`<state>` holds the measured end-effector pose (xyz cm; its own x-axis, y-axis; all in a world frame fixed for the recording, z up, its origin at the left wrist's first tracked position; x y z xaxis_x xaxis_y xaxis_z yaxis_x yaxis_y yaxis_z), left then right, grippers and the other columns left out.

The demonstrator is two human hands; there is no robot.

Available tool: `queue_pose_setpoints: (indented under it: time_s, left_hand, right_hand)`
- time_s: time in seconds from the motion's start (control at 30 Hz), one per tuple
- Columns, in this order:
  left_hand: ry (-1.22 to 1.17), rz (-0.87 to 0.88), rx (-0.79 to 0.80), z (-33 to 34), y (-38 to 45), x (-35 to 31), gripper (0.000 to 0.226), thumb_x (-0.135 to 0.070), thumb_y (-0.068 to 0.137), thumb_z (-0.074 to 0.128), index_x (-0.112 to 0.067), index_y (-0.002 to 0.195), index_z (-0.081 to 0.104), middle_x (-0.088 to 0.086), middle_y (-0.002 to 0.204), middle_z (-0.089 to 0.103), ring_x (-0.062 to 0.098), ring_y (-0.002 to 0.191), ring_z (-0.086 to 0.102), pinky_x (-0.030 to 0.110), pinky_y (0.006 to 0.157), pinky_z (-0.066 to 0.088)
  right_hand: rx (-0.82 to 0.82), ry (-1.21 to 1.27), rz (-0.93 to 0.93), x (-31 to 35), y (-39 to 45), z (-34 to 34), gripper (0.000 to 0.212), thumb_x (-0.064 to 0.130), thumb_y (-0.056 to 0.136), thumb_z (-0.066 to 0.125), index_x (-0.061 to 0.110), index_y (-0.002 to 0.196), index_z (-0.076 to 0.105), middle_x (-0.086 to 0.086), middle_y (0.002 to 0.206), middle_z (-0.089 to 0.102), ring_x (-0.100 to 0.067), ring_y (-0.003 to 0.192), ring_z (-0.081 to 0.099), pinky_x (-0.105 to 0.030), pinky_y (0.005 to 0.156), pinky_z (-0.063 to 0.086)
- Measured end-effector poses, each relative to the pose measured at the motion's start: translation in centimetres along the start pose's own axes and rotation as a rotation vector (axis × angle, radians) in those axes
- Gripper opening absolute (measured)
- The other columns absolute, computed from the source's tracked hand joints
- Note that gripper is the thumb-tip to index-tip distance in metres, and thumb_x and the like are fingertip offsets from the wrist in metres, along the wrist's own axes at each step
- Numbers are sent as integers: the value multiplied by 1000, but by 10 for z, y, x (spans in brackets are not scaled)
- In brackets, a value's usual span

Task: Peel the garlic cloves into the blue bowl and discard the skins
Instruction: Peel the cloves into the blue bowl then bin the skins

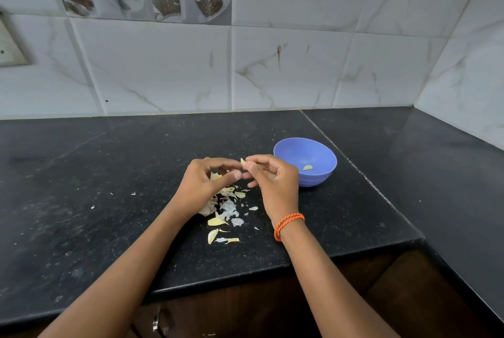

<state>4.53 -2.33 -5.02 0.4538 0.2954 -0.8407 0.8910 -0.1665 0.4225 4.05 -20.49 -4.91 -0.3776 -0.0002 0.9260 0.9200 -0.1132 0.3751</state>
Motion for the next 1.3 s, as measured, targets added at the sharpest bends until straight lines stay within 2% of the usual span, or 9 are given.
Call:
queue_pose_setpoints:
  time_s: [0.3,0.5,0.63,0.9,1.0,1.1,1.2,1.27,1.3]
  left_hand:
    - [-156,-54,-63,-2,2,2,10,-14,90,86,-7,96,84,7,94,83,24,89,79,29,84,62]
    - [-179,-71,-48,-2,2,5,10,-10,93,82,-8,102,85,4,98,84,22,94,80,27,84,63]
    - [-110,-63,-74,-3,2,5,7,-10,94,81,-8,100,85,2,91,83,10,80,77,17,68,55]
    - [214,-20,-142,-9,1,11,3,-23,92,86,-25,94,87,-18,90,81,6,85,78,37,81,64]
    - [291,-24,-177,-11,1,12,6,-27,89,89,-31,93,87,-21,90,81,2,82,76,41,79,64]
    - [323,-45,-178,-11,1,15,18,-29,87,90,-41,99,85,-24,84,79,9,75,76,45,73,63]
    - [357,-35,-188,-11,0,15,19,-33,90,87,-49,98,81,-27,83,77,8,76,75,45,71,63]
    - [353,-36,-219,-13,1,16,3,-44,95,81,-45,94,83,-26,85,78,2,80,73,40,71,62]
    - [375,-33,-231,-13,1,16,11,-49,96,78,-41,92,84,-24,85,77,-1,83,71,37,71,59]
  right_hand:
    - [41,45,34,-13,-7,10,6,3,98,73,2,101,78,-10,84,80,-24,76,78,-27,66,62]
    - [33,125,83,-18,-6,9,6,6,99,73,2,101,77,-13,83,79,-23,76,77,-30,71,64]
    - [13,114,67,-18,-7,8,5,6,98,74,3,100,77,-12,85,79,-22,77,77,-29,70,63]
    - [-67,-191,-164,-4,-12,7,5,10,98,74,13,99,77,7,90,77,-14,81,76,-31,73,64]
    - [-38,-356,-286,15,-10,5,4,14,98,76,17,100,76,10,92,75,-10,84,71,-21,69,57]
    - [-16,-500,-362,34,7,-6,8,18,97,77,21,92,71,12,86,71,-11,82,67,-29,68,55]
    - [-51,-669,-312,41,35,-28,12,21,95,75,26,86,70,13,84,71,-12,85,67,-42,76,57]
    - [-86,-797,-240,42,50,-44,14,18,95,69,26,84,73,11,84,73,-17,86,66,-44,75,57]
    - [-102,-856,-197,42,56,-52,17,15,94,66,23,83,74,8,84,73,-20,86,66,-44,74,57]
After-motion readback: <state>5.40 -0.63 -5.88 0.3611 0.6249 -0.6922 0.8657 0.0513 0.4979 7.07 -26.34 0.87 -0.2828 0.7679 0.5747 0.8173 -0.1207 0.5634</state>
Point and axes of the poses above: each hand's wrist, its own y-axis towards the middle knuckle, its own z-axis out of the palm, x = y × z, the point moved 6 cm from there along y, towards the middle knuckle
